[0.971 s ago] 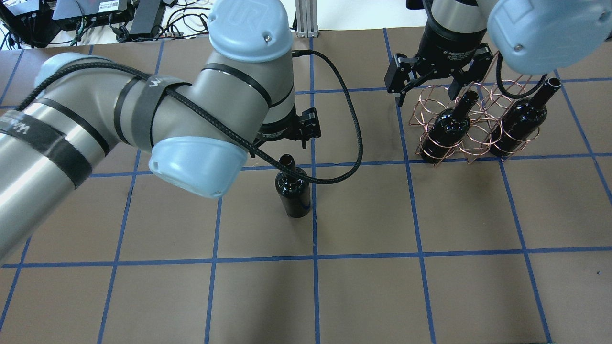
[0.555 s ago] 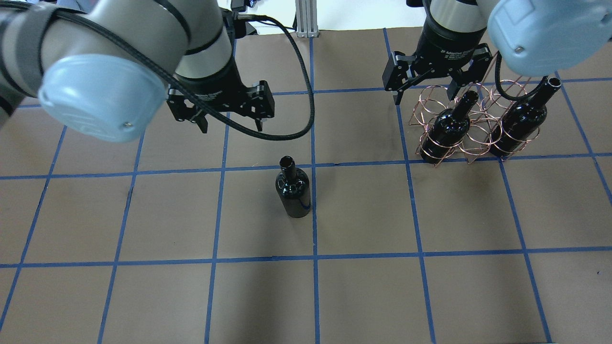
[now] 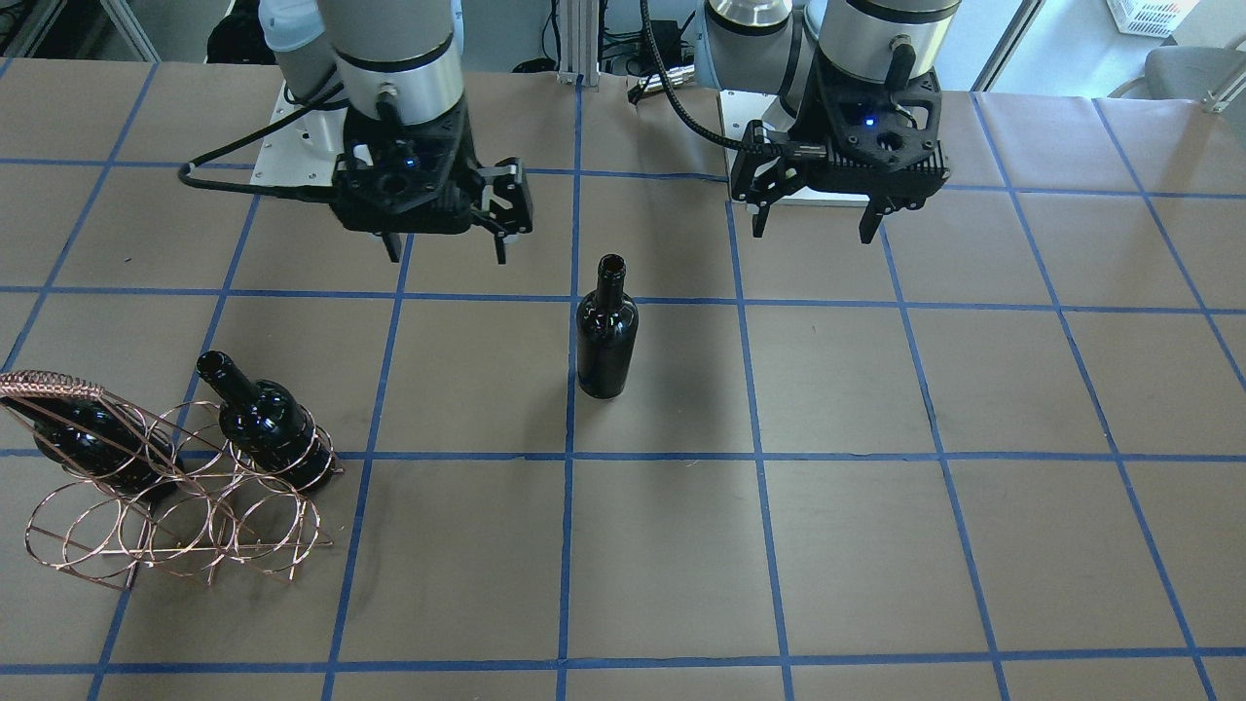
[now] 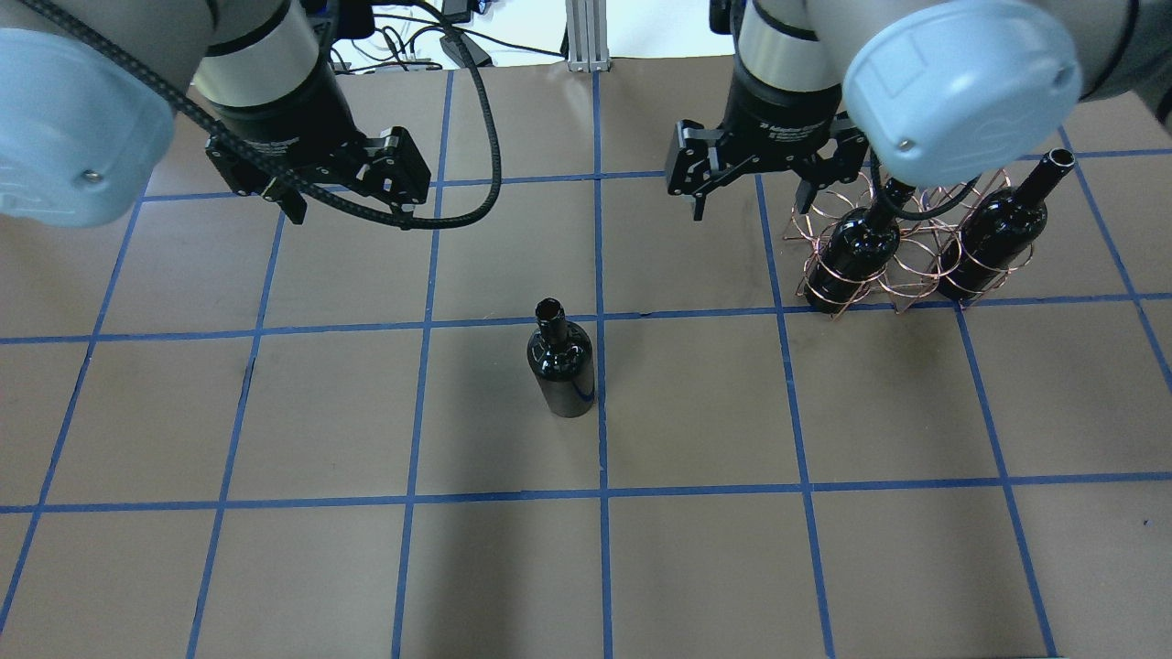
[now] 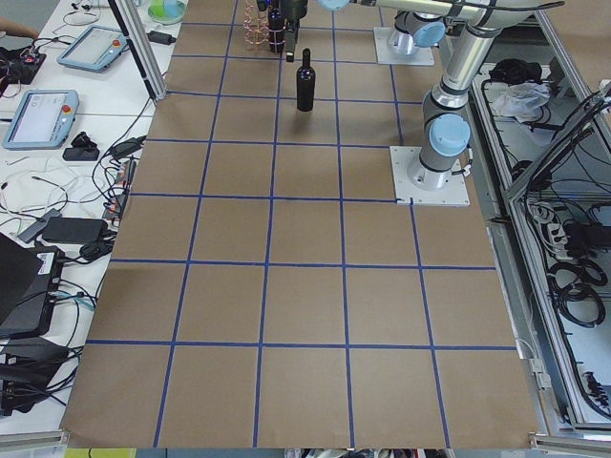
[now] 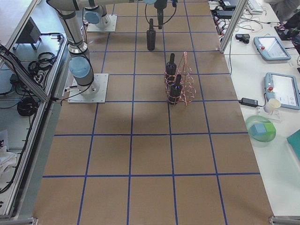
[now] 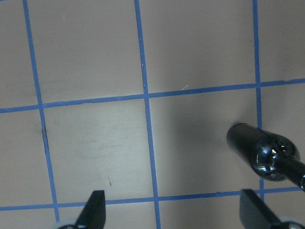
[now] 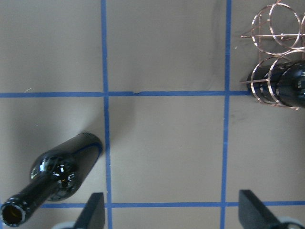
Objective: Place wine into wine basket
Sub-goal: 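Move the right gripper over the standing bottle while the left arm withdraws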
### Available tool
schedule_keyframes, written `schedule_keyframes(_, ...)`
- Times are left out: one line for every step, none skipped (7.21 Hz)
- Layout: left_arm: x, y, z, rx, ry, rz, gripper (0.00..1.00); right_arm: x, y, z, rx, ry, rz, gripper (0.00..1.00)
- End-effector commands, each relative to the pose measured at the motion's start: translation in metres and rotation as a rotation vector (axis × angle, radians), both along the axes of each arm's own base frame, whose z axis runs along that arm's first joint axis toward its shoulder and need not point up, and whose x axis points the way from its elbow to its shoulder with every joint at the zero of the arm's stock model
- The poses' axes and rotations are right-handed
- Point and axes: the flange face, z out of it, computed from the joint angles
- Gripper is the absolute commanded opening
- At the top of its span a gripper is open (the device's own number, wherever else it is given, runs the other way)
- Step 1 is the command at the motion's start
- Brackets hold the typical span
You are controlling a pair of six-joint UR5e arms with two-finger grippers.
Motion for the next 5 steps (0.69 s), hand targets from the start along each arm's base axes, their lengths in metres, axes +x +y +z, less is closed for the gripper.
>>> schedule_keyframes(0.023, -0.005, 0.005, -0.005, -0.003, -0.051, 1.0, 0.062, 0.024, -0.014, 0.006, -0.004, -0.017, 1.0)
schedule_keyframes(0.023, -0.005, 0.004, -0.004, 0.003, -0.051, 1.0, 0.078, 0.03, -0.019, 0.006, -0.012, -0.05, 1.0)
schedule_keyframes(0.021, -0.004, 0.004, -0.003, 0.021, -0.052, 1.0, 0.1, 0.039, -0.03, 0.01, -0.011, -0.035, 1.0)
schedule_keyframes(0.028, -0.005, 0.004, -0.002, 0.004, -0.048, 1.0, 0.112, 0.041, -0.042, 0.021, 0.006, -0.014, 1.0)
schedule_keyframes(0.028, -0.003, 0.0, 0.008, 0.006, -0.055, 1.0, 0.114, 0.039, -0.047, 0.018, 0.003, -0.014, 1.0)
